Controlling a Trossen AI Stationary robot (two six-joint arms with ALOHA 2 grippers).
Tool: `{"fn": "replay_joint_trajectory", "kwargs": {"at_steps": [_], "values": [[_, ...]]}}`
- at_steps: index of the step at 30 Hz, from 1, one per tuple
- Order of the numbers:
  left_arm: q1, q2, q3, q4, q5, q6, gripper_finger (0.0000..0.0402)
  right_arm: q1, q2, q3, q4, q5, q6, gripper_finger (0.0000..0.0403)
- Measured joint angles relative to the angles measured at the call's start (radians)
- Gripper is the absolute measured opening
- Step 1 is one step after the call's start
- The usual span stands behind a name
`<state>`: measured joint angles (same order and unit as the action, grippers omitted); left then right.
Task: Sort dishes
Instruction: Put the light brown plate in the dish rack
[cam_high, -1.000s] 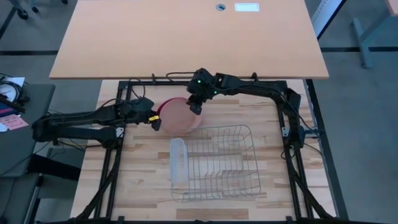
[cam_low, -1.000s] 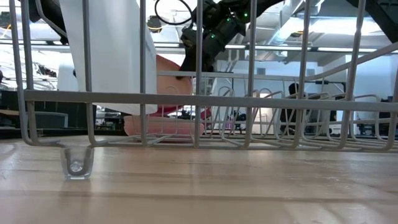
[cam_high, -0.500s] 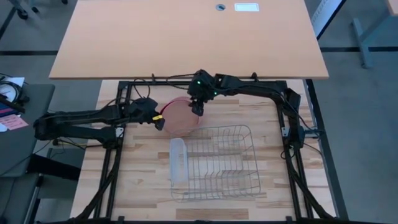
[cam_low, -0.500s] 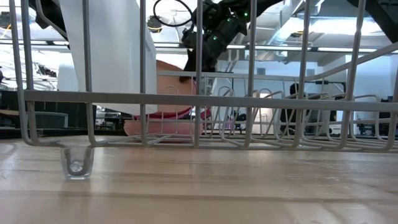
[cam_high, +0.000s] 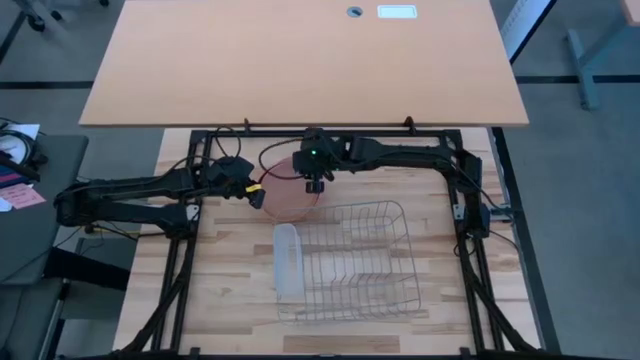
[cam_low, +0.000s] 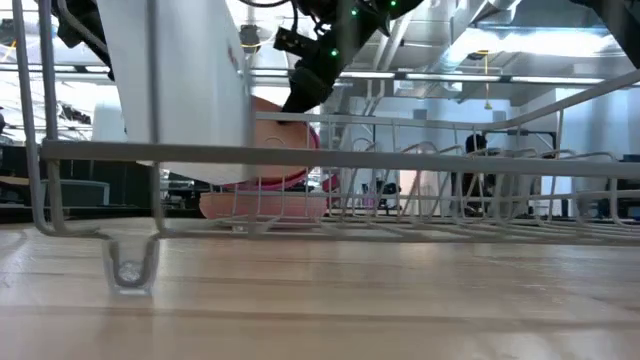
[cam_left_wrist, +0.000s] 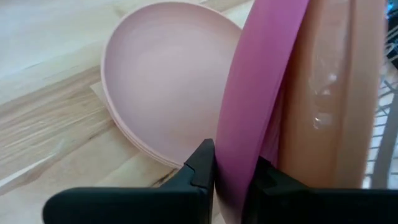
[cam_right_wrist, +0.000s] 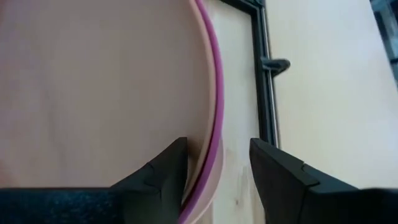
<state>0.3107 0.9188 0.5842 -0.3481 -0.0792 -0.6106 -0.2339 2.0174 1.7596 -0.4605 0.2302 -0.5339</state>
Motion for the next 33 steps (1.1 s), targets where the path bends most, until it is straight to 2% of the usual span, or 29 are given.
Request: {"fn": "replay_joint_trajectory", "kwargs": {"at_steps": [5,13,17,27,33], "values": [[-0.001,0.0,0.0,0.005,0.016,0.006,0.0024,0.018,0.0,0.0,0.016,0.014,-0.079,0.0157],[-0.001,-0.001,0.0,0.009,0.012,0.007,0.0024,0.02,0.0,0.0,0.048,0.053,-0.103,0.0072],[-0.001,-0.001,0.0,0.007,-0.003,0.012,0.0024,0.02,0.0,0.0,0.056,0.058,-0.101,0.0048],[0.033,-0.001,0.0,0.001,-0.004,0.021,0.0024,0.015,-0.002,0.012,0.068,0.064,-0.116,0.0041],[0.037,-0.001,0.0,0.015,0.009,0.018,0.0024,0.016,-0.002,0.012,0.071,0.064,-0.079,0.0065]]}}
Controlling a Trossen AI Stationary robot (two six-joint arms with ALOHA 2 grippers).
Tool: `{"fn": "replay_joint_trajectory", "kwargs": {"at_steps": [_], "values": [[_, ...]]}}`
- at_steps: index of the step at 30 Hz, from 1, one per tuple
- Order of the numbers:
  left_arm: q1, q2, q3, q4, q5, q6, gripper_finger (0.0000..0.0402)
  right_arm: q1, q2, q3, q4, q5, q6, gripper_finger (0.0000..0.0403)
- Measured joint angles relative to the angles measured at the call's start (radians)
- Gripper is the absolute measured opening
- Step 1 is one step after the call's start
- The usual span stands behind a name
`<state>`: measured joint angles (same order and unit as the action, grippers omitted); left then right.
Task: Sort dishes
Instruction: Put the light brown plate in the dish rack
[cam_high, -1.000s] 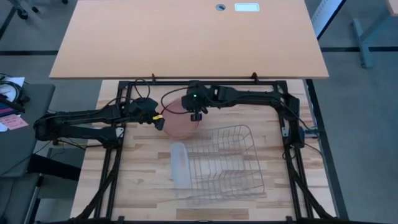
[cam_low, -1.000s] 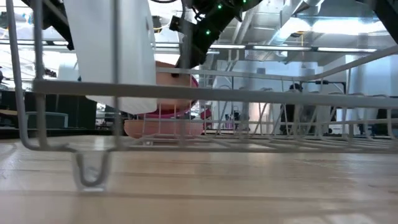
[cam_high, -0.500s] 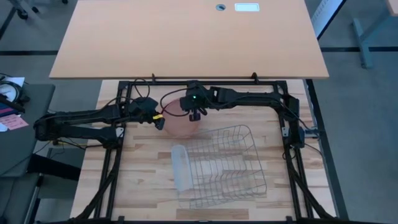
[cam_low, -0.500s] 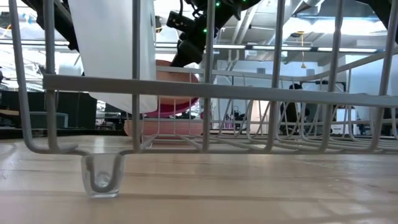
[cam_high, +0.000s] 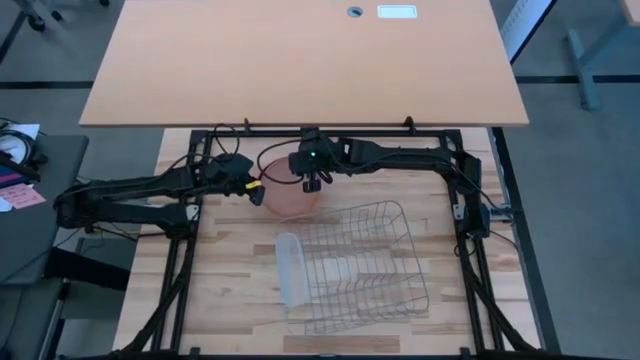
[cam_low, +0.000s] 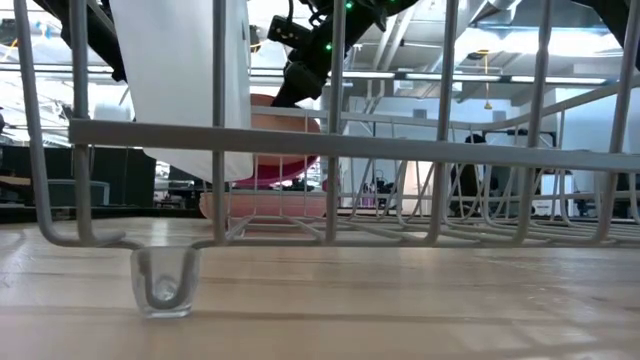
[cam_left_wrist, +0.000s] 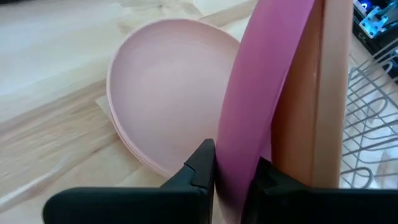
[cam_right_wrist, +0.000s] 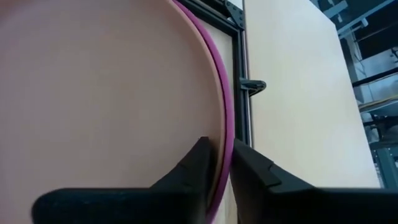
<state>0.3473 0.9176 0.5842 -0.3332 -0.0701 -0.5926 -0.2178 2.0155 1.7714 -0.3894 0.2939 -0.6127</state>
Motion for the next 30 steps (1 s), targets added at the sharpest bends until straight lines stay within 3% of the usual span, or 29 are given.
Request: {"fn": "replay_joint_trajectory", "kwargs": {"at_steps": [8,13,22,30], "values": [[0.0,0.0,0.0,0.007,0.012,-0.002,0.0024,0.025,0.001,0.0,0.035,0.084,-0.064,0.0127],[0.0,0.0,0.0,0.008,0.016,0.006,0.0024,0.061,0.002,0.0,0.093,0.161,-0.17,0.0143],[0.0,0.0,0.0,0.008,0.015,0.006,0.0024,0.064,0.002,0.0,0.087,0.158,-0.182,0.0134],[0.001,0.0,0.0,0.012,0.009,0.007,0.0024,0.054,0.002,0.0,0.133,0.148,-0.185,0.0084]]}}
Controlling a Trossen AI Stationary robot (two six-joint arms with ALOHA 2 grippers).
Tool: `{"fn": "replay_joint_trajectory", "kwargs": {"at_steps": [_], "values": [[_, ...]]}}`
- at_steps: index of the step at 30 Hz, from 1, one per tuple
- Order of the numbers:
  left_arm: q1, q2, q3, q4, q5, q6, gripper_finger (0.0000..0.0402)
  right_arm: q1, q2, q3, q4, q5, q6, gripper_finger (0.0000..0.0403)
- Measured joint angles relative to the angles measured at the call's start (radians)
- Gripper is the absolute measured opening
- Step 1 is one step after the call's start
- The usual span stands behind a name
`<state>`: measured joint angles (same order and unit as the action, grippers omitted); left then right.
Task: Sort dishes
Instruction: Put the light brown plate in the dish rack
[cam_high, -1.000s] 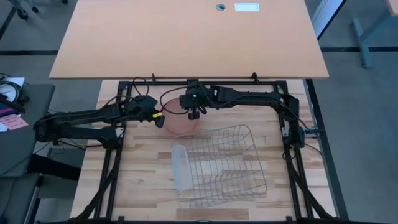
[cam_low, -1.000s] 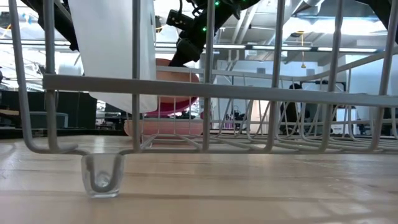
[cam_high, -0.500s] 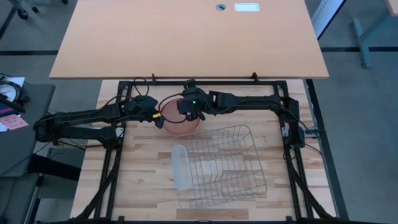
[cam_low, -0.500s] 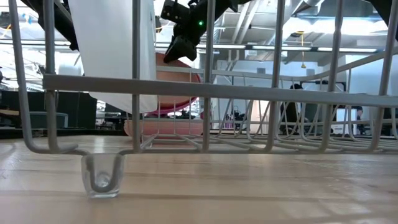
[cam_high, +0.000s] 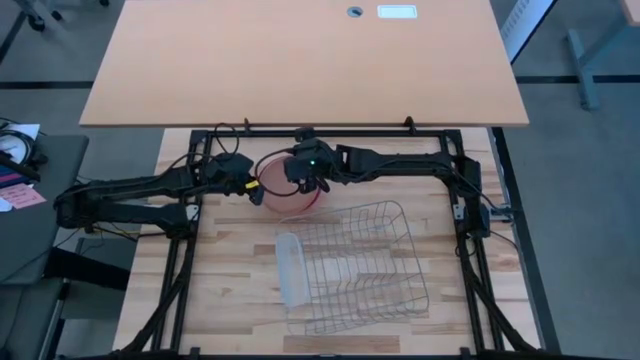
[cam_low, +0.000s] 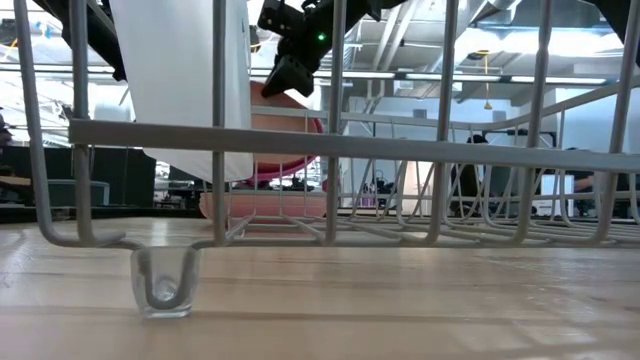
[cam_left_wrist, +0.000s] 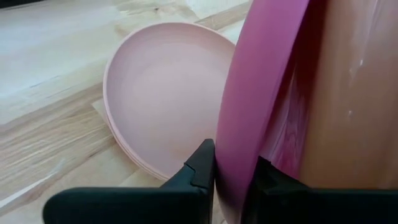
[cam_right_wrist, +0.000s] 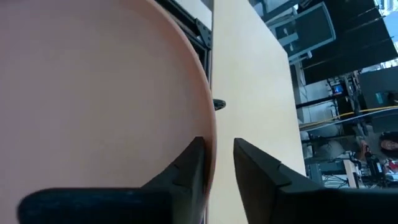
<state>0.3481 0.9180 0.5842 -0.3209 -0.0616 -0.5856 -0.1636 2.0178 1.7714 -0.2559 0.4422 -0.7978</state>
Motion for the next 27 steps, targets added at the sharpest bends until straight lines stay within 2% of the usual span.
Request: {"fn": "replay_joint_trajectory", "kwargs": {"at_steps": [11,21,27], "values": [[0.0,0.0,0.0,-0.005,-0.002,0.009,0.0024,0.001,-0.001,0.0,0.004,-0.012,-0.011,0.0009],[0.0,0.0,0.0,-0.003,-0.037,0.017,0.0024,0.001,-0.002,0.005,-0.001,0.017,0.022,0.0002],[0.0,-0.017,0.0,0.001,-0.049,0.02,0.0025,0.004,-0.002,0.079,-0.089,0.035,0.037,0.0001]]}}
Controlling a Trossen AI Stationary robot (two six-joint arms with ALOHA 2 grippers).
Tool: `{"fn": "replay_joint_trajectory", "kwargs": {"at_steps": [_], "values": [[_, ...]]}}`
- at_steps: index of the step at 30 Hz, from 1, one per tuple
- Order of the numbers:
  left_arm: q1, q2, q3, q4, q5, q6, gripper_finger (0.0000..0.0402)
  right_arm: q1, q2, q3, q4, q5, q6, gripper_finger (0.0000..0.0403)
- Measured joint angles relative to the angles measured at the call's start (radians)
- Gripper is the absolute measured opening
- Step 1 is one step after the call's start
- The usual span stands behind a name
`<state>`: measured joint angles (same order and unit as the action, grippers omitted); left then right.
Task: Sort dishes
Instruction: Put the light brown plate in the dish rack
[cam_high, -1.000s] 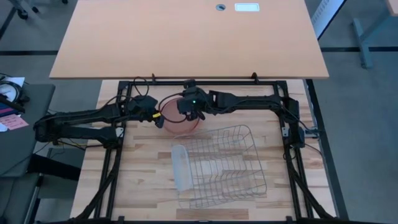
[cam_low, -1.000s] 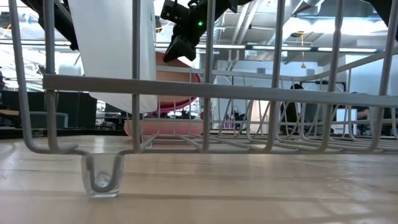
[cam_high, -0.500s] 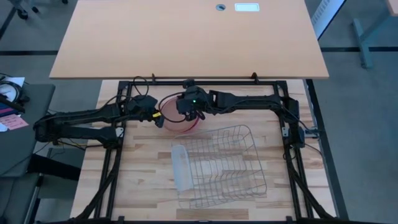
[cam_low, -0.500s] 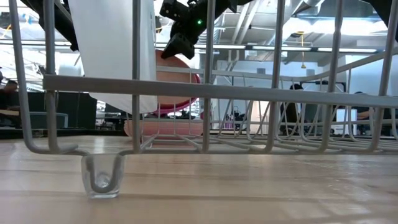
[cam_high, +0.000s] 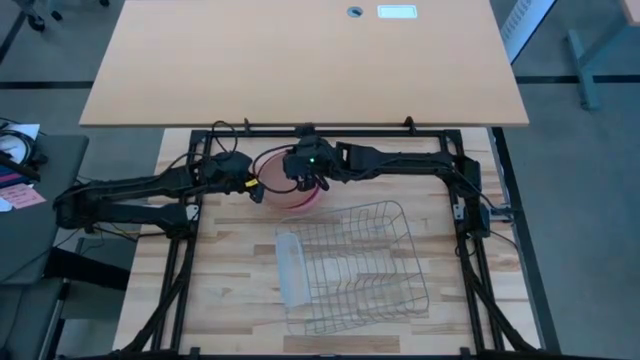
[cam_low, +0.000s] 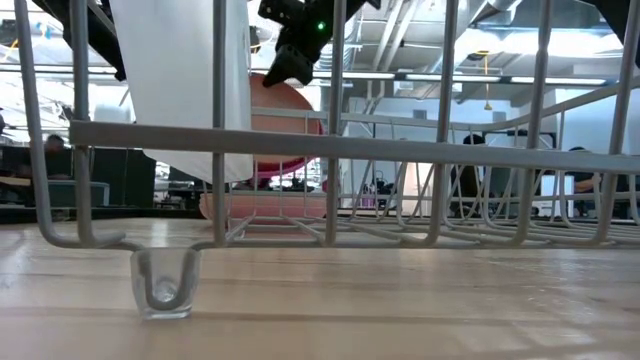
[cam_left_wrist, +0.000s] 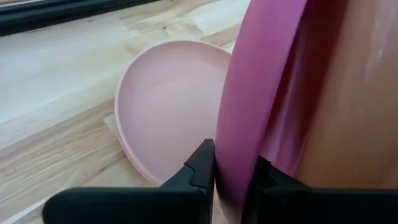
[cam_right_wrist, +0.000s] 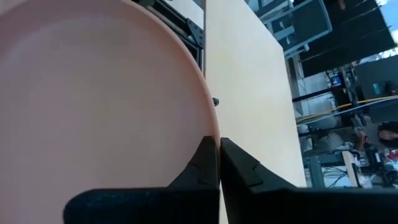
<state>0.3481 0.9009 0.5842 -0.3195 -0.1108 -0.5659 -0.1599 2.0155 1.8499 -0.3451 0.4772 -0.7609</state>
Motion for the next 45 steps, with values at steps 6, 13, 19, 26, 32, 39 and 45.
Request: {"fn": "replay_joint_trajectory", "kwargs": {"at_steps": [6,13,19,26,32,39,45], "values": [[-0.002,-0.03,-0.003,-0.022,0.001,0.015,0.0025,-0.001,-0.004,0.109,-0.102,0.044,0.009,0.0001],[-0.001,-0.034,-0.002,-0.004,-0.017,0.03,0.0025,0.003,-0.004,0.241,-0.255,0.042,0.023,0.0],[0.0,-0.033,-0.001,-0.005,-0.05,0.035,0.0025,0.016,-0.003,0.459,-0.472,0.093,0.04,0.0],[0.052,-0.028,-0.001,0.006,-0.051,0.02,0.0025,0.064,-0.159,0.468,-0.642,0.104,0.174,0.0],[0.107,0.022,0.0,0.033,0.019,0.01,0.0025,0.114,-0.265,0.468,-0.698,0.101,0.27,0.0],[0.112,0.092,0.0,0.093,0.081,0.004,0.0025,0.165,-0.318,0.468,-0.776,0.097,0.333,0.0],[0.125,0.176,0.0,0.096,0.093,0.003,0.0025,0.189,-0.312,0.467,-0.864,0.097,0.397,0.0]]}}
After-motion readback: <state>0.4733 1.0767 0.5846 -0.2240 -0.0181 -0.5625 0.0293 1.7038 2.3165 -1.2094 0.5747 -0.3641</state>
